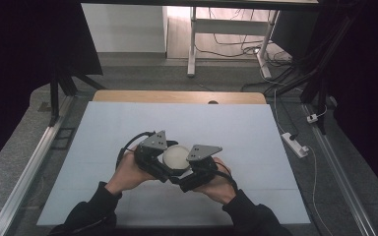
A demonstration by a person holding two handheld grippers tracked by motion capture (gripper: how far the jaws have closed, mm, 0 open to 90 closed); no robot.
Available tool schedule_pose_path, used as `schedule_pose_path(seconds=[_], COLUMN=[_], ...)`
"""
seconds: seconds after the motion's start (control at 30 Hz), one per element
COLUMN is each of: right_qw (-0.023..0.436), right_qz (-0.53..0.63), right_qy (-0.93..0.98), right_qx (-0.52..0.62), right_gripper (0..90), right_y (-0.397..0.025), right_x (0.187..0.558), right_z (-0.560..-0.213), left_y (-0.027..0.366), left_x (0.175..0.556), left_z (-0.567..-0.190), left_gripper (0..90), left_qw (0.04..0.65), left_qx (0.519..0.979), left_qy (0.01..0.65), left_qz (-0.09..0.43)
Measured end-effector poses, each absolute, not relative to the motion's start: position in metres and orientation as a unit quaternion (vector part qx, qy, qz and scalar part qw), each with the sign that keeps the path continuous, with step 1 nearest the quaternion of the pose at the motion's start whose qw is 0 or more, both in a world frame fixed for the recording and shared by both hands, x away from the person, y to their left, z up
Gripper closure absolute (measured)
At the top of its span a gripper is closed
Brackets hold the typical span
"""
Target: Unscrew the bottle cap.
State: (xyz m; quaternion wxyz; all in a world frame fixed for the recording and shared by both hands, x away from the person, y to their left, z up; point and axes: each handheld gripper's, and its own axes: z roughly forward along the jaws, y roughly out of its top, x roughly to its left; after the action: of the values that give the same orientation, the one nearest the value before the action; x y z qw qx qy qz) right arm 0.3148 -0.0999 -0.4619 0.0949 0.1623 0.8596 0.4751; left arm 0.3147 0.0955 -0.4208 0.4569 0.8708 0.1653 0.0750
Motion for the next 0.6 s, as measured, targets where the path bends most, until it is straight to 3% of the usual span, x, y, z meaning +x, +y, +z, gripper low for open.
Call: schedule_pose_path(seconds=[0.27, 0.4, 0.5, 0.6], right_qw=[0.113, 0.111, 0.106, 0.098], right_qz=[0.468, 0.467, 0.472, 0.479], right_qy=[0.853, 0.854, 0.853, 0.854], right_qx=[0.2, 0.202, 0.195, 0.181], right_gripper=[6.8, 6.9, 6.8, 6.8], right_y=[-0.102, -0.103, -0.104, -0.105], right_x=[0.319, 0.32, 0.319, 0.318], right_z=[-0.463, -0.464, -0.462, -0.46], left_y=[0.079, 0.079, 0.083, 0.091], left_x=[0.306, 0.309, 0.311, 0.311], left_z=[-0.423, -0.422, -0.418, -0.412], left_gripper=[8.1, 7.7, 1.0, 0.0], left_qw=[0.448, 0.449, 0.444, 0.447], left_qx=[0.85, 0.853, 0.863, 0.869], left_qy=[0.25, 0.24, 0.215, 0.185], left_qz=[0.12, 0.113, 0.107, 0.105])
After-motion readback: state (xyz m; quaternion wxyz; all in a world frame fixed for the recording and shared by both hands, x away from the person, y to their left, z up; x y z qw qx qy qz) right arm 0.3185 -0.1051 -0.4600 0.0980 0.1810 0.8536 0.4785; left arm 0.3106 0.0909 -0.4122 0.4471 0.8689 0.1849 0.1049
